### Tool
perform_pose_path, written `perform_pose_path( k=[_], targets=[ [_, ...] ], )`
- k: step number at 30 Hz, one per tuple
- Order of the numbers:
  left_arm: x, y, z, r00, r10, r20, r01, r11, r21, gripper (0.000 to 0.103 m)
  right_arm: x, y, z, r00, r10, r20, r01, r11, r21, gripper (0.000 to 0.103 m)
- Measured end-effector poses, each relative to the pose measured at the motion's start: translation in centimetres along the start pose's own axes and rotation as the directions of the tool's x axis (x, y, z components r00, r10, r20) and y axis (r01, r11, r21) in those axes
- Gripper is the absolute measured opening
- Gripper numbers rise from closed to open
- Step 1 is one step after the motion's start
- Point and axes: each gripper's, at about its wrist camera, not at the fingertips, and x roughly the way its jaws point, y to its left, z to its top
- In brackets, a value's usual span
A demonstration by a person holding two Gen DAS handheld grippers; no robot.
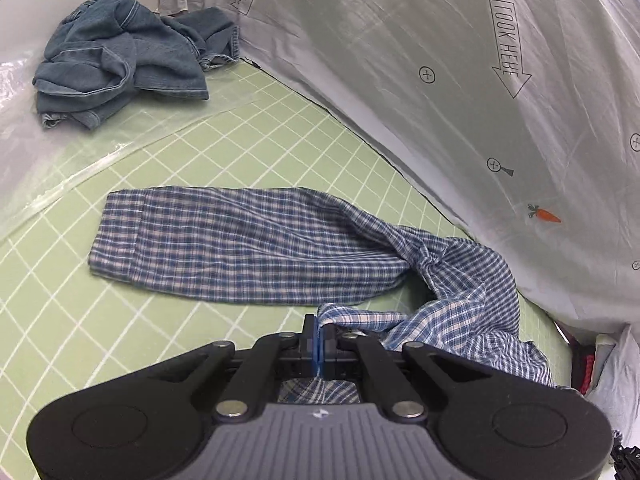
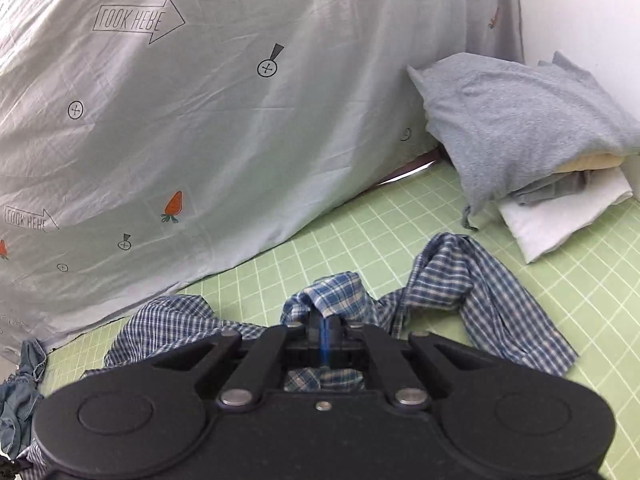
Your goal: Fold clothes
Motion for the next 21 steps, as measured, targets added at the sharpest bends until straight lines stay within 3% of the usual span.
perform_pose_path(
  k=[6,11,13,15,18,19,21],
  targets=[
    [-2.7,2.8,-2.9,0.997,0.069,-0.019,-0.069,0.998,-0.01,0.0,-4.6,-2.3,-2.2,0.999,-0.051,-0.012,0.051,0.999,0.001,0.0],
    [-1.5,5.5,-6.2,0.977,0.175,-0.123,-0.183,0.981,-0.057,0.0,-3.4,-3.8,-6.5,0.98,-0.122,-0.156,0.121,0.993,-0.011,0.001],
    [-1.0,5.9,-7.0,0.969,0.187,-0.16,-0.199,0.978,-0.064,0.002,-2.2,-4.4,-7.9,0.966,-0.134,-0.223,0.139,0.99,0.007,0.001],
    [-1.1,5.5,-7.0,0.969,0.196,-0.15,-0.207,0.977,-0.058,0.012,-1.5,-4.2,-8.2,0.959,-0.141,-0.246,0.146,0.989,0.001,0.004],
    [-1.4,3.3,-5.5,0.975,0.211,-0.076,-0.212,0.977,-0.003,0.04,-1.0,-3.2,-7.0,0.968,-0.15,-0.203,0.147,0.989,-0.032,0.027],
    [-1.4,2.5,-4.9,0.975,0.215,-0.048,-0.215,0.977,0.017,0.049,-0.8,-2.9,-6.6,0.97,-0.153,-0.188,0.147,0.988,-0.042,0.045],
    [-0.7,0.2,-3.2,0.977,0.215,0.006,-0.215,0.974,0.074,0.059,-0.2,-1.7,-5.1,0.978,-0.157,-0.138,0.147,0.986,-0.076,0.056]
  ],
)
